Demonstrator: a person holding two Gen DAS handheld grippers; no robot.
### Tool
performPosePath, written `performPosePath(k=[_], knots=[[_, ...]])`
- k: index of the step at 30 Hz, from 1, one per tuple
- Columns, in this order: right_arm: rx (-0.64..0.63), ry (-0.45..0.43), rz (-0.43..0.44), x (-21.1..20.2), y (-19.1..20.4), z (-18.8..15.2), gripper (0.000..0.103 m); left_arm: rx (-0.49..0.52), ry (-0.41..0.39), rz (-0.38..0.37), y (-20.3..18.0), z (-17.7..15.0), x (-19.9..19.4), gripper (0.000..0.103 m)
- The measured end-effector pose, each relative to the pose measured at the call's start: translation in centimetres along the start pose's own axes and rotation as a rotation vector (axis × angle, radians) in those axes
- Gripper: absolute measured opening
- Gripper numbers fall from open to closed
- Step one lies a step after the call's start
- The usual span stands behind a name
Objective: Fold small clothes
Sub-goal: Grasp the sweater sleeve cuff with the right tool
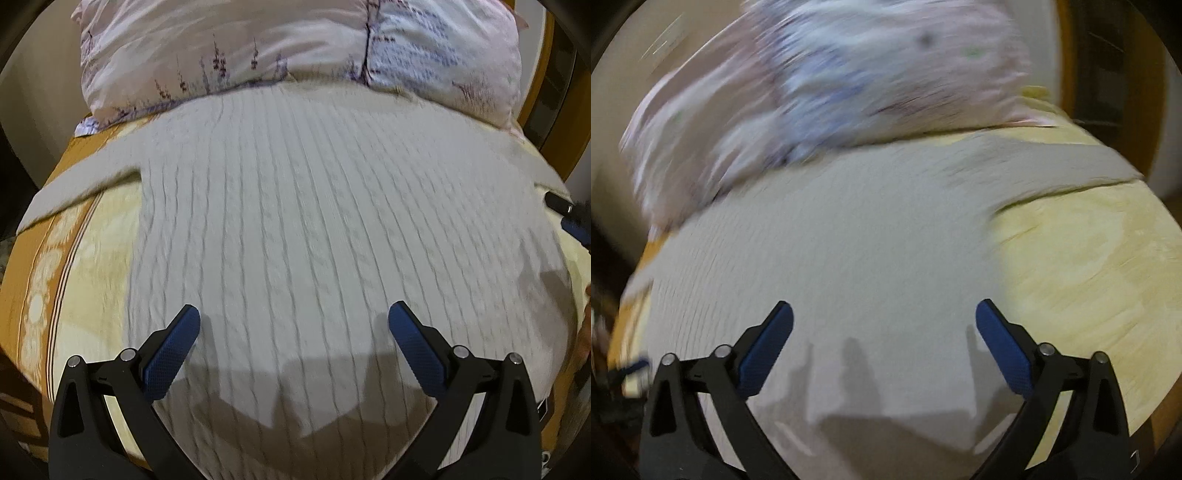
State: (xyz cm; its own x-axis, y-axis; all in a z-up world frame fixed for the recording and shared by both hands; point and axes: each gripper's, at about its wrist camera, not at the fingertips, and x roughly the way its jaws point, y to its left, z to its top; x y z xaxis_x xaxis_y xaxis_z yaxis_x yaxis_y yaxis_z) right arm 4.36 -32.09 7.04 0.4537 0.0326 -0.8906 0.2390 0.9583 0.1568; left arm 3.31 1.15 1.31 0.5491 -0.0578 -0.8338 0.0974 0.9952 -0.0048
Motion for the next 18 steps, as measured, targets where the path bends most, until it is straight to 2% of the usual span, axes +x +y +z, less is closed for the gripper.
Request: performPosePath(k=[5,10,11,17,18], knots=[[0.322,0.028,-0.001,2.2,-9.2,5.8,0.071,-0.063,-0.030,-0.085,2.5,2.7,0.7,0.102],[0.535,0.084,-0.013,5.5,-14.9,7.6,0.054,-0.088,-0.032,-0.086,3.9,5.2,1.6,0.102],[0.561,0.106,-0.008,5.9,-15.2,7.7,0.053,-0.079,-0.046,-0.083,4.0,5.6,1.6,0.102],[0.547,0.082,0.000,7.7,-15.4,9.5,0.050,-0.026,-0.085,-0.050,3.5,7.7,2.4,0.102],[0.551,0.081,-0.002,7.9,-15.4,9.7,0.043,-0.023,-0.085,-0.056,3.4,8.0,2.6,0.102]])
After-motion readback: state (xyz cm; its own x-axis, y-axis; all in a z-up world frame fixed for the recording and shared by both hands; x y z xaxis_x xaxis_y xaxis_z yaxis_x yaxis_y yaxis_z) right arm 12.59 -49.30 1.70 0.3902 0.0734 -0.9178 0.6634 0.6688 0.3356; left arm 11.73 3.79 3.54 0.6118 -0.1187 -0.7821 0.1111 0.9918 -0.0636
